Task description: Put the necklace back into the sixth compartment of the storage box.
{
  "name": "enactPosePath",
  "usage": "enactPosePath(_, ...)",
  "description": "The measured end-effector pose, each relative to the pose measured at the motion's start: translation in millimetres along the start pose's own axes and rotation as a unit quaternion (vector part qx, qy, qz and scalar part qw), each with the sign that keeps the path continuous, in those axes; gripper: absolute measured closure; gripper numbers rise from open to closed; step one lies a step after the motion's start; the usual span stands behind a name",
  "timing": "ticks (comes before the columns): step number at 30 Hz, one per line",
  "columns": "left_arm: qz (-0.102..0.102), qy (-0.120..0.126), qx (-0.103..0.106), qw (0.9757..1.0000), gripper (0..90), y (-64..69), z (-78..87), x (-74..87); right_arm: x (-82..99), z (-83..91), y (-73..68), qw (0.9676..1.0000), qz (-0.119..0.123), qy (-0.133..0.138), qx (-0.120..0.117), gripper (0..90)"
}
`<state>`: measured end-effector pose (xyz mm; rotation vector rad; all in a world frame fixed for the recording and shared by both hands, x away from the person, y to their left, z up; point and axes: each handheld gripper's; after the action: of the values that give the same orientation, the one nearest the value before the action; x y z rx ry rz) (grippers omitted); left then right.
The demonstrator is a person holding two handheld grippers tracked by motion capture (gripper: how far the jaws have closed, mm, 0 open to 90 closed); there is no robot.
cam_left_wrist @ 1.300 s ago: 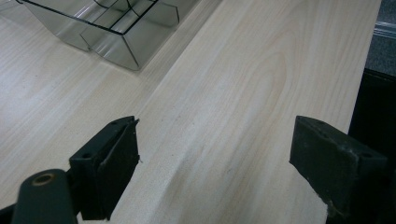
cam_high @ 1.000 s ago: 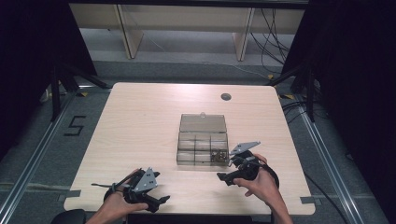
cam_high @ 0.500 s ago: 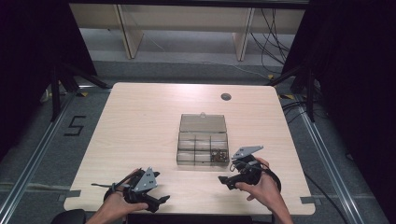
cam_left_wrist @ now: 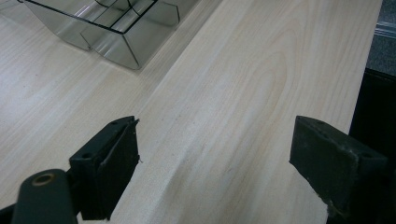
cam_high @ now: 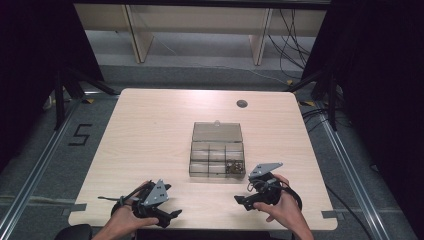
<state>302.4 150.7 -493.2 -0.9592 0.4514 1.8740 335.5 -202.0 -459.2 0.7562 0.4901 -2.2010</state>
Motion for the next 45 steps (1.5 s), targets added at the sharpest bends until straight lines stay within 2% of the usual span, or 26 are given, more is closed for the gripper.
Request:
enactPosePath(1, -0.002, -0.001, 0.001, 1.0000, 15.1, -0.4, 0.1, -0.2, 1.2, -1.5, -1.0, 1.0000, -0.001, 0.009, 0.001, 17.8)
enactPosePath(3, -0.011, -0.003, -0.002, 0.9999, 15.1, -1.6, 0.4, -0.4, 1.6, 1.3, -2.7, 1.0000, -0.006, -0.003, -0.007, 17.8)
enactPosePath(4, -0.012, -0.004, -0.002, 0.9999, 15.1, -1.8, 0.4, -0.3, 2.7, -0.7, -3.3, 0.9999, -0.009, 0.007, -0.007, 17.8)
enactPosePath(5, -0.001, -0.007, -0.001, 1.0000, 15.1, -0.8, 0.3, 0.0, 3.4, 0.1, -3.4, 1.0000, -0.004, -0.003, -0.009, 17.8)
enactPosePath(9, -0.001, -0.006, -0.004, 1.0000, 15.1, -0.2, 0.4, 0.1, 5.7, 0.3, -3.4, 1.0000, 0.001, 0.000, -0.009, 17.8)
enactPosePath(11, -0.001, -0.006, -0.004, 1.0000, 15.1, -0.3, 0.3, 0.1, 7.5, 1.2, -5.4, 0.9998, -0.016, -0.010, 0.000, 17.8)
enactPosePath(14, 0.000, -0.006, -0.004, 1.0000, 15.1, 0.1, 0.4, 0.1, 9.8, 0.0, -3.1, 1.0000, 0.005, 0.001, -0.008, 17.8)
enactPosePath(16, 0.000, -0.005, -0.004, 1.0000, 15.1, 0.0, 0.2, 0.2, 11.6, 0.2, -3.6, 0.9999, 0.001, -0.003, -0.012, 17.8)
enactPosePath(17, 0.000, -0.004, -0.003, 1.0000, 15.1, 0.0, 0.0, 0.3, 12.3, 1.6, -5.2, 0.9998, -0.015, -0.007, -0.009, 17.8)
enactPosePath(19, 0.000, -0.006, -0.001, 1.0000, 15.1, -0.5, -0.1, 0.3, 14.4, -0.2, -4.5, 0.9999, -0.012, 0.003, -0.006, 17.8)
enactPosePath(22, 0.000, -0.007, -0.001, 1.0000, 15.1, -0.5, -0.1, 0.3, 17.2, 0.0, -3.2, 0.9999, -0.011, -0.007, 0.001, 17.8)
enactPosePath(24, 0.000, -0.006, -0.005, 1.0000, 15.1, 0.1, 0.3, 0.3, 18.6, 0.5, -3.6, 0.9998, -0.015, -0.008, -0.012, 17.8)
enactPosePath(25, -0.001, -0.006, -0.005, 1.0000, 15.1, 0.0, 0.3, 0.3, 20.1, -0.9, -3.1, 0.9999, -0.011, 0.005, -0.009, 17.8)
enactPosePath(26, 0.000, -0.006, -0.004, 1.0000, 15.1, 0.0, 0.2, 0.4, 21.1, 0.1, -3.6, 0.9998, -0.017, 0.001, -0.009, 17.8)
enactPosePath(28, -0.001, -0.008, -0.001, 1.0000, 15.1, -0.5, -0.1, 0.3, 22.7, 0.3, -2.5, 1.0000, -0.005, 0.000, -0.005, 17.8)
enactPosePath(30, -0.001, -0.008, -0.001, 1.0000, 15.1, -0.3, -0.3, 0.4, 24.7, 0.6, -2.7, 0.9999, -0.008, -0.003, -0.009, 17.8)
enactPosePath(31, 0.003, -0.005, 0.002, 1.0000, 15.1, 0.5, -0.6, 0.5, 25.9, 0.2, -4.6, 0.9997, -0.023, 0.003, -0.009, 17.8)
enactPosePath(33, -0.003, -0.009, -0.004, 0.9999, 15.1, -0.2, -0.8, 0.7, 28.6, 0.5, -2.6, 1.0000, -0.009, 0.003, -0.002, 17.7)
enactPosePath(34, -0.003, -0.009, -0.003, 0.9999, 15.1, -0.2, -0.9, 0.7, 28.5, 2.2, -3.8, 0.9998, -0.019, -0.005, -0.004, 17.5)
enactPosePath(35, -0.004, -0.010, -0.003, 0.9999, 15.1, -0.2, -1.0, 0.8, 30.0, 0.4, -4.2, 0.9998, -0.019, 0.003, -0.004, 17.3)
enactPosePath(36, -0.004, -0.010, -0.003, 0.9999, 15.1, -0.3, -1.0, 0.8, 30.6, 1.2, -3.7, 0.9999, -0.011, -0.006, -0.003, 17.3)
enactPosePath(39, -0.004, -0.010, -0.003, 0.9999, 15.1, -0.3, -1.1, 0.8, 34.0, -0.7, -5.3, 0.9999, -0.009, 0.003, -0.004, 17.3)
enactPosePath(40, -0.005, -0.011, -0.003, 0.9999, 15.1, -0.3, -1.1, 0.8, 34.8, -0.5, -7.9, 0.9997, -0.026, 0.002, -0.005, 17.3)
enactPosePath(41, -0.004, -0.011, -0.003, 0.9999, 15.1, -0.2, -1.2, 0.9, 35.1, 0.1, -7.5, 0.9997, -0.024, -0.001, -0.008, 17.3)
enactPosePath(42, -0.005, -0.011, -0.003, 0.9999, 15.1, -0.2, -1.4, 1.0, 36.0, -0.5, -5.2, 1.0000, -0.006, 0.003, -0.003, 17.3)
enactPosePath(45, -0.005, -0.012, 0.000, 0.9999, 15.1, 0.0, -1.5, 0.9, 37.7, 0.1, -5.9, 1.0000, -0.006, 0.002, -0.002, 17.3)
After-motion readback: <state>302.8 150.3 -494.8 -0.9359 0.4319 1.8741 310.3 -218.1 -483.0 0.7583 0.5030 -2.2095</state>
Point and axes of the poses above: each handheld gripper's, and its own axes: z roughly backward along the jaws, x roughly out of its underside, y roughly to its right, and after that the axes turned 3 degrees about y, right-handed
